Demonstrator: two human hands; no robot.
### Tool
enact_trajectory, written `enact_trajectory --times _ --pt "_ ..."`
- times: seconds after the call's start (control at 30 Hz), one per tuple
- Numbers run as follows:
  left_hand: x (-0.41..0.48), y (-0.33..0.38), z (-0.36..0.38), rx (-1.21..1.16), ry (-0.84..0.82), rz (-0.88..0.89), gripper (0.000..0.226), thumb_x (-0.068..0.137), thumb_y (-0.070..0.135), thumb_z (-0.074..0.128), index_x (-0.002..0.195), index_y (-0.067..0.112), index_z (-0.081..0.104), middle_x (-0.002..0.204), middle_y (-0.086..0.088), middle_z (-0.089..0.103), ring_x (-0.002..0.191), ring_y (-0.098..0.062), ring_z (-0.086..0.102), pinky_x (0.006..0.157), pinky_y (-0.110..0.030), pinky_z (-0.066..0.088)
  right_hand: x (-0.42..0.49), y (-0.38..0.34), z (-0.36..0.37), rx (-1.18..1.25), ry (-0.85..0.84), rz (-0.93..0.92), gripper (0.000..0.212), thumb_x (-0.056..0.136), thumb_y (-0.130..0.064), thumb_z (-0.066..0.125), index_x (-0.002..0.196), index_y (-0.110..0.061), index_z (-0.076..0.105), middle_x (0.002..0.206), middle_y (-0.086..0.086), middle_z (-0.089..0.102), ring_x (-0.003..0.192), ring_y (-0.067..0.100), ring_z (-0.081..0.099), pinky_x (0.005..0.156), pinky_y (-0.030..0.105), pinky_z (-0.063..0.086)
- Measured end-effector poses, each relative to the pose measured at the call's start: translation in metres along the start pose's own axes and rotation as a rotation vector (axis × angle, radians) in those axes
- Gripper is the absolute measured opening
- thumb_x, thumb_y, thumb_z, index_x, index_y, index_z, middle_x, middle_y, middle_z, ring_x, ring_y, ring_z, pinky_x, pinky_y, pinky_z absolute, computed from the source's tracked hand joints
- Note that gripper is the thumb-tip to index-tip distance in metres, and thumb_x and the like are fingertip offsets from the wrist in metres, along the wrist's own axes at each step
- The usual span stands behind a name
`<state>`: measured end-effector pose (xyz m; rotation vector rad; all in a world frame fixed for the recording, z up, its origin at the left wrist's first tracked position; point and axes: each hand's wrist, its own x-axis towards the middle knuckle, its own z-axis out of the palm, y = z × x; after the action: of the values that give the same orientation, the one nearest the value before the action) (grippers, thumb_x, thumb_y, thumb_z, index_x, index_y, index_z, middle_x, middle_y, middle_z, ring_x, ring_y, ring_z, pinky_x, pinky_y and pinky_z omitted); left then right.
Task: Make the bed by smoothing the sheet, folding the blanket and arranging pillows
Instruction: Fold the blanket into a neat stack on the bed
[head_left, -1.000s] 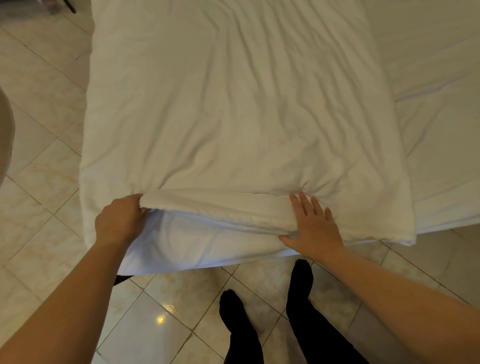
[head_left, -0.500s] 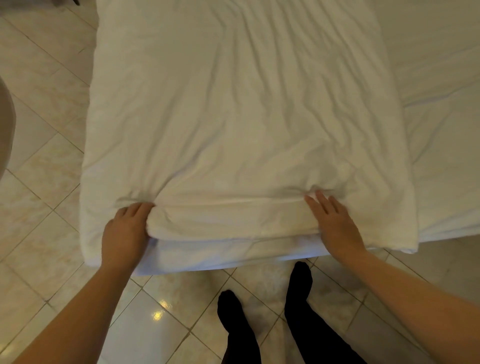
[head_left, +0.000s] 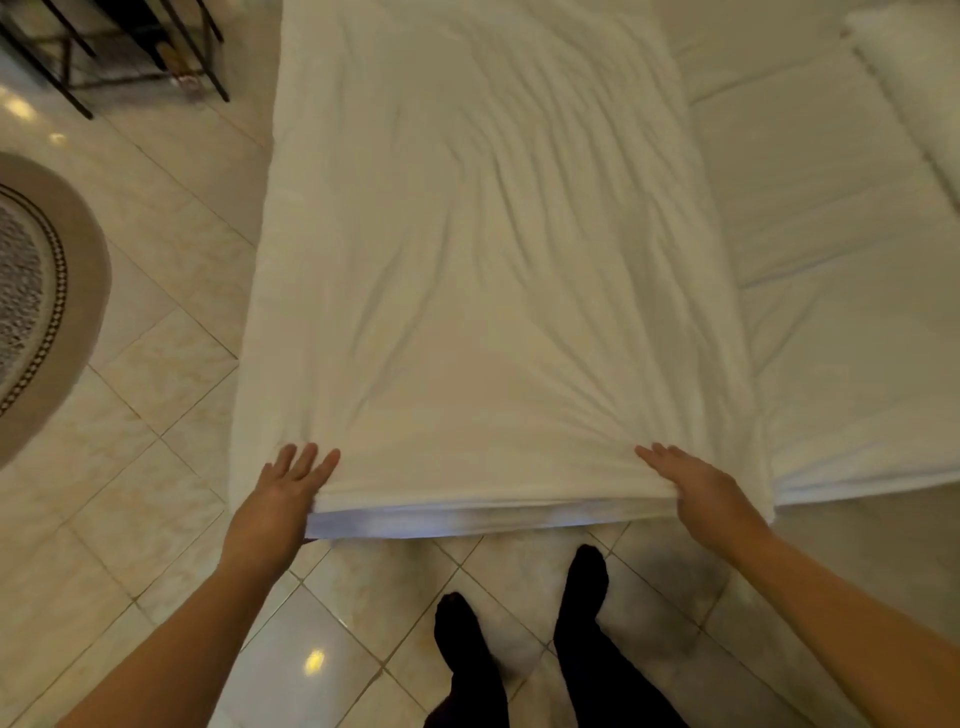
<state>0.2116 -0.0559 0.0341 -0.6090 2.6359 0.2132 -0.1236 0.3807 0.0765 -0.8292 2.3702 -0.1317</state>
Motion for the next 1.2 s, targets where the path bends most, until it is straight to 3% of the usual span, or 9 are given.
enact_trajectory --times 0.17,0.27,0.43,0.63,0.77,0.87,1.0,1.1,1.2 --pt "-0.056 0.037 -0.071 -0.108 -0.105 -0.034 0.09 0.091 -0.002 0.062 0.163 0.026 0.015 0.169 -0.007 0.016 0.156 -0.035 0.012 0.123 -0.044 0.022 -0.062 -0.007 -0.056 0.045 -0.048 0.014 0.083 0.089 0.021 0.042 0.153 -0.02 0.008 0.162 0.004 0.025 0.15 0.02 0.025 0.114 0.02 0.017" --pt "-0.103 0.051 -0.079 -0.121 -0.131 -0.051 0.096 0.088 -0.015 0.043 0.162 0.035 0.006 0.171 0.0 0.01 0.158 -0.027 0.007 0.125 -0.037 0.015 -0.108 -0.006 -0.066 0.075 -0.064 0.049 0.084 0.086 0.024 0.039 0.157 -0.013 0.013 0.164 0.004 0.02 0.151 0.018 0.021 0.111 0.013 0.011" --pt "-0.179 0.072 -0.074 -0.153 -0.212 -0.023 0.107 0.081 -0.022 0.038 0.162 0.039 0.003 0.171 0.002 0.006 0.158 -0.024 0.003 0.127 -0.036 0.014 -0.176 0.016 -0.053 0.076 -0.189 0.071 0.088 0.09 0.014 0.052 0.149 -0.044 0.022 0.162 -0.007 0.025 0.15 0.011 0.023 0.116 0.018 0.011" --pt "-0.238 0.101 -0.072 -0.205 -0.221 -0.055 0.1 0.085 -0.022 0.029 0.161 0.042 0.011 0.17 0.005 0.012 0.158 -0.02 0.01 0.124 -0.032 0.019 -0.22 0.032 -0.058 0.154 -0.28 0.087 0.07 0.087 -0.022 0.077 0.146 -0.04 0.044 0.157 -0.006 0.034 0.141 0.005 0.031 0.114 0.016 0.018" --pt "-0.266 0.122 -0.054 -0.241 -0.351 -0.076 0.1 0.085 -0.022 0.029 0.159 0.045 0.018 0.169 0.008 0.018 0.156 -0.016 0.015 0.124 -0.031 0.023 -0.236 0.051 -0.041 0.002 -0.39 0.076 0.059 0.09 -0.01 0.064 0.133 -0.047 0.05 0.145 0.004 0.055 0.134 0.023 0.049 0.111 0.032 0.035" --pt "-0.268 0.135 -0.053 -0.248 -0.375 -0.103 0.098 0.087 -0.02 0.031 0.157 0.048 0.022 0.168 0.01 0.021 0.155 -0.015 0.02 0.122 -0.031 0.026 -0.228 0.081 -0.026 -0.141 -0.32 0.044 0.07 0.071 -0.041 0.089 0.132 -0.02 0.063 0.143 0.011 0.055 0.125 0.028 0.053 0.113 0.036 0.037" --pt "-0.251 0.149 -0.071 -0.213 -0.343 -0.174 0.092 0.091 -0.006 0.056 0.156 0.05 0.023 0.167 0.008 0.024 0.154 -0.018 0.024 0.119 -0.034 0.031 -0.213 0.067 -0.063 0.065 -0.337 0.082 0.058 0.097 0.003 0.051 0.148 -0.023 0.045 0.158 0.013 0.035 0.144 0.029 0.035 0.114 0.03 0.027" --pt "-0.235 0.156 -0.089 -0.232 -0.37 -0.241 0.097 0.08 0.003 0.077 0.15 0.054 0.032 0.154 0.003 0.045 0.138 -0.021 0.048 0.11 -0.032 0.041 -0.205 0.069 -0.085 0.057 -0.319 0.057 0.07 0.093 0.007 0.045 0.148 -0.037 0.044 0.157 0.011 0.037 0.142 0.029 0.039 0.109 0.03 0.035" --pt "-0.221 0.158 -0.099 -0.312 -0.365 -0.288 0.078 0.087 0.001 0.065 0.135 0.058 0.041 0.14 0.002 0.057 0.125 -0.019 0.056 0.106 -0.029 0.042 -0.196 0.074 -0.098 -0.012 -0.384 -0.015 0.08 0.086 0.011 0.047 0.15 -0.037 0.038 0.159 0.007 0.032 0.142 0.024 0.04 0.106 0.023 0.037"
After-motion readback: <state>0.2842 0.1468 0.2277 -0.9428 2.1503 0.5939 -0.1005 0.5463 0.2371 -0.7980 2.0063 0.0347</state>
